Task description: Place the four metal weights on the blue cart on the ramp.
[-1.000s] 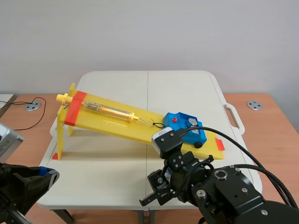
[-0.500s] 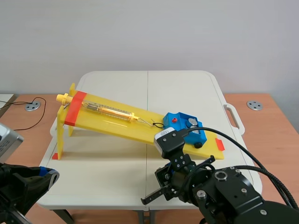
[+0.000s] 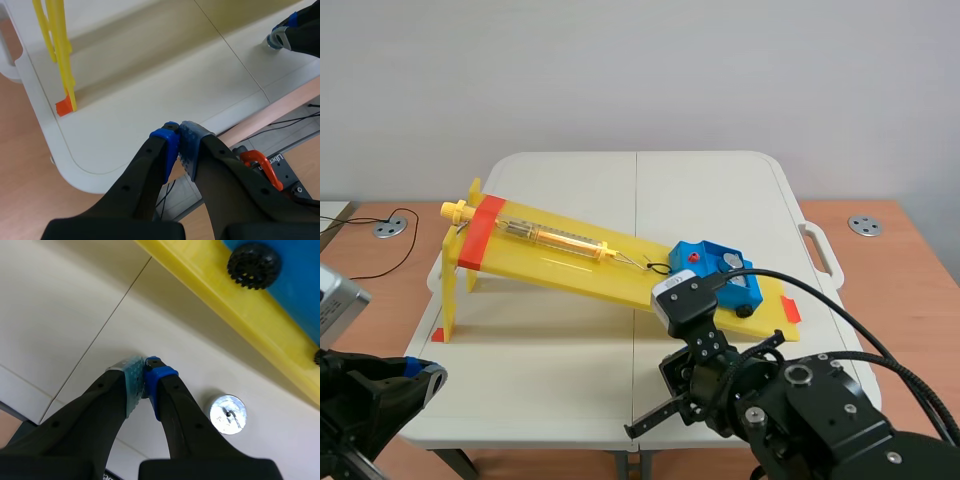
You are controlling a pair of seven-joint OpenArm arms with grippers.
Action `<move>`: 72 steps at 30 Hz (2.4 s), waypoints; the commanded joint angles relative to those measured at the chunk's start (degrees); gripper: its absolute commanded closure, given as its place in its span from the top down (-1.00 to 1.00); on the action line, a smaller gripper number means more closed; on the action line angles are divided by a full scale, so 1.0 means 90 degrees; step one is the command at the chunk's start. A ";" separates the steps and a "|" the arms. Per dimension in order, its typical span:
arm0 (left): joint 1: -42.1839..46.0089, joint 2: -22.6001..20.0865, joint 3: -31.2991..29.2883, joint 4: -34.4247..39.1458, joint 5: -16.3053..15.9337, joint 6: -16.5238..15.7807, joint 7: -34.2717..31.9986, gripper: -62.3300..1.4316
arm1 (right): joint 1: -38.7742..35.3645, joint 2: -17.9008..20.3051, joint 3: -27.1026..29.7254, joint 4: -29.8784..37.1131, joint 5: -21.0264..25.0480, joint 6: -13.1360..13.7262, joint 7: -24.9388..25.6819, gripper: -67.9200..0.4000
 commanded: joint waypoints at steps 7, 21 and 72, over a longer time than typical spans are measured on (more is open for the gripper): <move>-0.0126 -0.0036 -0.0092 0.0396 -0.0282 -0.0126 -0.0617 -0.84 | -0.0597 0.0772 0.0347 0.2596 0.0940 -0.0146 -0.0092 -0.97; -0.0126 -0.0036 -0.0092 0.0396 -0.0282 -0.0126 -0.0619 -0.84 | -0.1802 0.1156 0.2630 0.4962 0.2594 0.0440 -0.1205 -0.97; -0.0124 -0.0036 -0.0092 0.0396 -0.0282 -0.0126 -0.0614 -0.84 | 0.2370 -0.0381 0.1348 0.1022 0.0301 -0.0525 -0.0413 -0.96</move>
